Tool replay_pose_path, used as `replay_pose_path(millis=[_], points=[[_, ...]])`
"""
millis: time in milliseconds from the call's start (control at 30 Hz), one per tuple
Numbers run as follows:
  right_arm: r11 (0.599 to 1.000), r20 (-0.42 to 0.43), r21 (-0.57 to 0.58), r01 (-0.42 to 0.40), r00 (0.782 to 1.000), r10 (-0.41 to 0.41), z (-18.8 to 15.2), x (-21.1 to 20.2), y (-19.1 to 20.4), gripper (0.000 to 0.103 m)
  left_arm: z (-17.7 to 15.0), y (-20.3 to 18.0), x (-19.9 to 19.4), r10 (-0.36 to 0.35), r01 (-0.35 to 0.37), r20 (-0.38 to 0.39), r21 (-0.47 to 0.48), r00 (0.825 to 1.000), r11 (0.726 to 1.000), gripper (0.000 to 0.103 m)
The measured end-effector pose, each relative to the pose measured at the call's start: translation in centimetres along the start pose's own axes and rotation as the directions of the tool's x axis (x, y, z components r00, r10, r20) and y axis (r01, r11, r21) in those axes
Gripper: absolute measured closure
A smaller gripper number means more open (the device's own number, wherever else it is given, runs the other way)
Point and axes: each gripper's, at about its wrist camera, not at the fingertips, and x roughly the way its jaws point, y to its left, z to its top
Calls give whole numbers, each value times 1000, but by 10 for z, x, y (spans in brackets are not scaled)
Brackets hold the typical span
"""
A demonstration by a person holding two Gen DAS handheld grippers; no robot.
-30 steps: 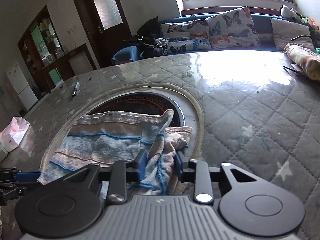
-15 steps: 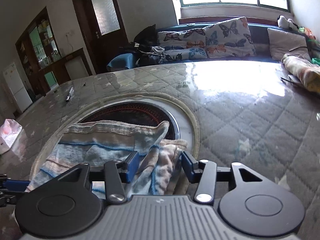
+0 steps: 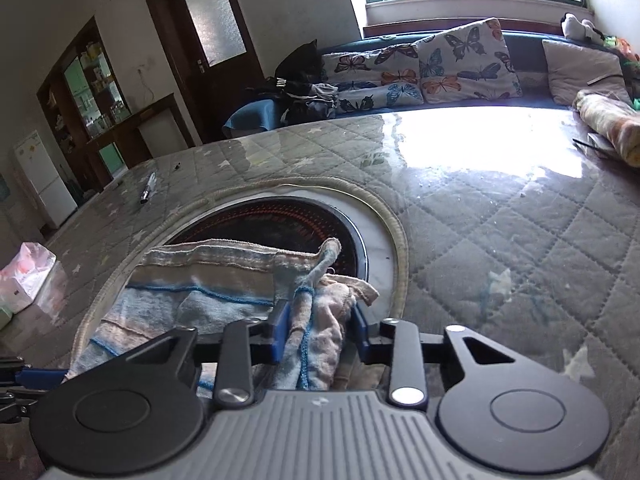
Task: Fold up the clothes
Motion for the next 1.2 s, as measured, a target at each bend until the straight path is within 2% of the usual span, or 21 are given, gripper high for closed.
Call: replay_pose_path(millis=[33,267,367,400,500,767,833,967,1100,1200], points=[[1000,3,11,-8,1000,8,-1,-2,0,81,0,1,-1,-2,2,-3,-11,1000,1000,51],[999,20,32,-13,1000,13,-8,-13,5,85,0,2,-3,-14,13,-19,-37,1000,999,52],[998,34,54,-12,999,10,-12,-21,4,86,1,4,-3,-8,7,-25,-40,1000,999,63],[998,39,62,-8,999,5,-14,-23,3,86,1,5,-2,-6,5,-28,-43,1000,999,73],[998,55,68,7,998,-10,-19,-32,2,87,0,8,-2,-13,11,-37,-57,999,998,83],[996,77,75,49,995,-55,-30,-55,1,87,-4,-1,-2,-27,25,-50,-42,998,999,81],[995,78,75,63,995,-68,-35,-60,1,87,-6,-4,-3,-23,22,-53,-31,998,999,71],[992,78,99,77,993,-85,-45,-69,-4,87,-12,-9,-6,-27,26,-49,-10,998,1000,60],[989,82,130,74,993,-85,-53,-74,-11,85,-14,-13,-6,-30,30,-50,2,998,1000,59],[987,84,148,70,993,-83,-54,-73,-15,79,-14,-15,-5,-34,34,-52,8,998,999,61]])
